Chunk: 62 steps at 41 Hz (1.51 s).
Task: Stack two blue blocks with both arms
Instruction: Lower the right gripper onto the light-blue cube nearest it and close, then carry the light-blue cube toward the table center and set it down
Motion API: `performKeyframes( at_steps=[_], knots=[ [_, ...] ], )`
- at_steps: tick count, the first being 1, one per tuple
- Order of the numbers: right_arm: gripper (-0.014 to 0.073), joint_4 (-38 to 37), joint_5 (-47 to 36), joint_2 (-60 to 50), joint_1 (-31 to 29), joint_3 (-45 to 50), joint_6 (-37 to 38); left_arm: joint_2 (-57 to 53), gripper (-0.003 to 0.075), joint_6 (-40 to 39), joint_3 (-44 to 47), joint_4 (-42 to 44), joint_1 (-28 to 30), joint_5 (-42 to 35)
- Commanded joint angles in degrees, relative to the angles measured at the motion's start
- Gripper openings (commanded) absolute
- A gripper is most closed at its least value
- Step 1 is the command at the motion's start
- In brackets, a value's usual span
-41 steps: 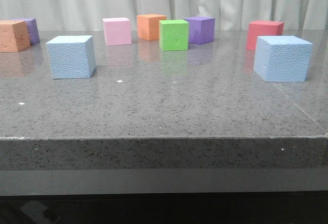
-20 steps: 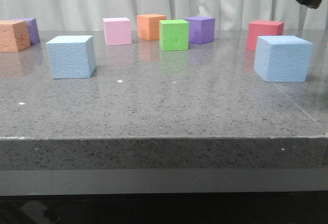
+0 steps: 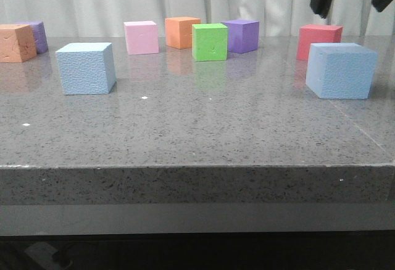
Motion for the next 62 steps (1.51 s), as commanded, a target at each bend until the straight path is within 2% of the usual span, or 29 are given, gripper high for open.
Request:
performKeyframes(
  at_steps=[1, 29, 37, 43, 47, 55, 62],
  knots=[
    [0.0584, -1.64, -3.72, -0.33, -0.04, -2.35, 1.06, 0.86, 0.0585, -0.48, -1.52, -0.71, 0.2, -4.78],
    [0.0577, -2.13, -0.72, 8.07, -1.07, -2.28, 2.98, 0.86, 0.0585, -0.48, -1.52, -0.71, 0.2, -4.78],
    [0.0415, -0.13, -0.11, 7.45, -1.07, -2.6, 2.98, 0.86, 0.0585, -0.48, -1.52, -0.71, 0.2, -4.78],
    [0.0392, 3.99, 4.39, 7.05, -0.4, -5.52, 2.93, 0.86, 0.0585, -0.48, -1.52, -0.71, 0.2, -4.78],
    [0.0392, 4.23, 7.32, 7.05, 1.41, -8.43, 2.93, 0.86, 0.0585, -0.48, -1.52, -0.71, 0.2, -4.78],
    [0.0392, 3.48, 7.33, 7.49, 8.9, -13.24, 3.87, 0.86, 0.0585, -0.48, -1.52, -0.71, 0.2, -4.78],
    [0.0392, -6.16, 9.41, 11.21, 15.17, -17.48, 14.75, 0.86, 0.0585, -0.48, -1.52, -0.71, 0.2, -4.78]
  ],
)
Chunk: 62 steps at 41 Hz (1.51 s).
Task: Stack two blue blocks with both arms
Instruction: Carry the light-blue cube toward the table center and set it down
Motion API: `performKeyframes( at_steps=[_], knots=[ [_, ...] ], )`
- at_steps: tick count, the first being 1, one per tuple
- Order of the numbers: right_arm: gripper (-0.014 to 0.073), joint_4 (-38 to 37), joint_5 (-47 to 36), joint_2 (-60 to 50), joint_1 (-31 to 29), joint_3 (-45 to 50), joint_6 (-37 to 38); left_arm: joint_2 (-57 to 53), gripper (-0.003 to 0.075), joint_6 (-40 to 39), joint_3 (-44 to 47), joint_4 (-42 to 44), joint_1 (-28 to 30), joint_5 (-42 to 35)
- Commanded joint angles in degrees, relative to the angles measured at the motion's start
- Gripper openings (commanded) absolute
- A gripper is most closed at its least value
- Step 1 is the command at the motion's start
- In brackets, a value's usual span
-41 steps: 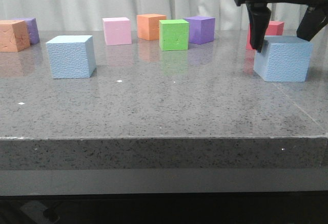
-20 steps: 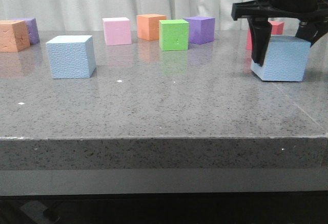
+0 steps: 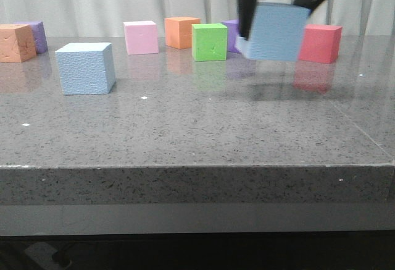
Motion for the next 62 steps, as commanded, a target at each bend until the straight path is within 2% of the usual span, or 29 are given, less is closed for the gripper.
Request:
performKeyframes(
  at_steps=[1, 6, 21, 28, 40, 53, 58, 62],
  knots=[
    [0.0392, -7.2, 0.29, -0.12, 2.66, -3.81, 6.62, 0.86, 0.0585, -0.48, -1.52, -0.59, 0.2, -4.78],
    [0.0383, -9.34, -0.77, 2.13, 4.59, -5.66, 11.91, 0.86, 0.0585, -0.48, -1.52, -0.59, 0.2, -4.78],
    [0.0383, -10.24, -7.63, 5.82, 4.66, -5.84, 11.91, 0.86, 0.0585, -0.48, -1.52, -0.59, 0.2, -4.78],
    [0.0391, -10.17, -7.64, 5.88, 4.66, -5.84, 11.91, 0.86, 0.0585, -0.48, -1.52, -0.59, 0.2, -4.78],
    [0.0573, -10.16, -6.99, 5.94, 4.61, -5.84, 11.91, 0.86, 0.0585, -0.48, -1.52, -0.59, 0.2, -4.78],
    [0.0585, -10.16, -5.82, 4.93, 4.61, -5.91, 11.85, 0.86, 0.0585, -0.48, -1.52, -0.59, 0.2, -4.78],
    [0.0585, -10.16, -4.42, 1.96, 4.61, -5.91, 9.63, 0.86, 0.0585, -0.48, -1.52, -0.59, 0.2, -4.78],
    [0.0585, -9.23, -0.06, -1.8, 4.61, -5.91, 2.35, 0.86, 0.0585, -0.48, -1.52, -0.59, 0.2, -4.78]
  ],
)
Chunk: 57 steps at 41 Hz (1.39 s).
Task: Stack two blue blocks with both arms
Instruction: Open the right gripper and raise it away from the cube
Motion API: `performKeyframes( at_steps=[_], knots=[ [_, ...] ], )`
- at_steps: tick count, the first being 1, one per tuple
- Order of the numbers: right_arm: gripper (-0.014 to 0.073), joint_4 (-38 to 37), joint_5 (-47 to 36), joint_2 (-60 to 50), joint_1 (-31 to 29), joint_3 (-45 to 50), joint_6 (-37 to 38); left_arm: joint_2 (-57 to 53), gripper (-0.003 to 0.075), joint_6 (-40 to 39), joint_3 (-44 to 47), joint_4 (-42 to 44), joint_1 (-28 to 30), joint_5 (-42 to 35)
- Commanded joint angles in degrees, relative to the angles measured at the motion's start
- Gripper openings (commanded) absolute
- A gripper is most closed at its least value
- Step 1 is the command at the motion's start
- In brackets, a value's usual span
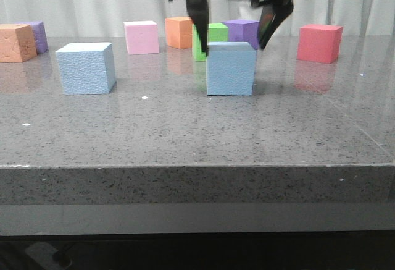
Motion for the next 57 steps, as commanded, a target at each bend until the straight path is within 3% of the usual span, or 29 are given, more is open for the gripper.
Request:
performKeyframes(
  at_steps=[1, 8, 14, 28, 42, 57],
  knots=[
    [0.0585, -0.39, 3.01, -7.8, -0.07, -1.92, -8.22, 0.86, 0.0585, -0.48, -1.52, -0.5, 0.0, -4.78],
    [0.0585, 0.33, 5.97, -16.71, -0.18, 1.22, -20.09, 0.86, 0.0585, -0.48, -1.52, -0.5, 0.0, -4.78],
    [0.0585, 2.98, 4.7, -26.09, -1.61, 9.95, -26.37, 0.86, 0.0585, -0.48, -1.52, -0.5, 0.0, -4.78],
    [0.0585, 14.27, -14.39, -48.19, -4.57, 35.87, -38.29, 0.86, 0.0585, -0.48, -1.52, -0.5, 0.0, -4.78],
    [0.0585, 17.81, -27.25, -61.03, -4.57, 51.73, -38.67, 0.86, 0.0585, -0.48, -1.52, -0.5, 0.0, -4.78],
    [0.0584, 17.69, -25.85, -61.64, -4.57, 54.2, -38.67, 0.86, 0.0585, -0.48, -1.52, -0.5, 0.0, -4.71]
  ],
)
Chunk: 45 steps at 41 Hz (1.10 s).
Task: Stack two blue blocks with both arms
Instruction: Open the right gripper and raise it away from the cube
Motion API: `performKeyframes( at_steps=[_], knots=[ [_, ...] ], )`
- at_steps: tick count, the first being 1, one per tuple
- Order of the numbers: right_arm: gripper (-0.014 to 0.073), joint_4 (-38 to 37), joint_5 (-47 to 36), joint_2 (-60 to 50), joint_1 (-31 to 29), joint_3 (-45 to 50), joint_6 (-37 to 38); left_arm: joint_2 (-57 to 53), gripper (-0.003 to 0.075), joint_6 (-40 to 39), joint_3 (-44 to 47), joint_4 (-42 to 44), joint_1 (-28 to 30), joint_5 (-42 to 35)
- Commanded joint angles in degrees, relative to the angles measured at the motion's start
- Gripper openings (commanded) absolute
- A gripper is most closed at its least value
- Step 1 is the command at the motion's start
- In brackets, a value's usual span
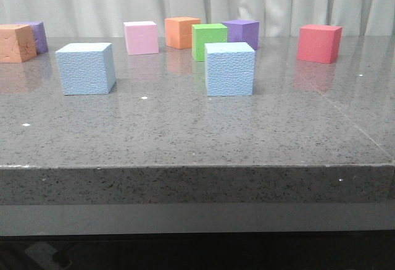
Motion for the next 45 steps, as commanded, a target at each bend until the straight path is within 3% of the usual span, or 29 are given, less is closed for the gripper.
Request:
performKeyframes(
  at_steps=[1, 18, 26, 31, 45],
  knots=[
    [0.0584, 0.18, -2.99, -0.27, -0.33, -1.41, -0.67, 0.86, 0.0585, -0.48, -1.52, -0.5, 0.0, -4.71],
    [0.0584, 0.18, -2.99, -0.27, -0.33, -1.41, -0.67, 0.86, 0.0585, -0.48, -1.52, -2.49, 0.0, -6.59],
    [0.0584, 0.18, -2.99, -0.27, -0.33, -1.41, -0.67, 5.78, 0.0585, 5.39, -5.06, -2.49, -0.11, -4.64],
    [0.0584, 0.24, -2.99, -0.27, -0.33, -1.41, -0.67, 11.24, 0.0585, 6.2, -9.53, -3.44, -4.94, -0.97],
    [0.0584, 0.24, -2.99, -0.27, -0.33, -1.41, -0.67, 28.87, 0.0585, 6.36, -17.82, 0.69, -18.21, -0.44]
  ],
)
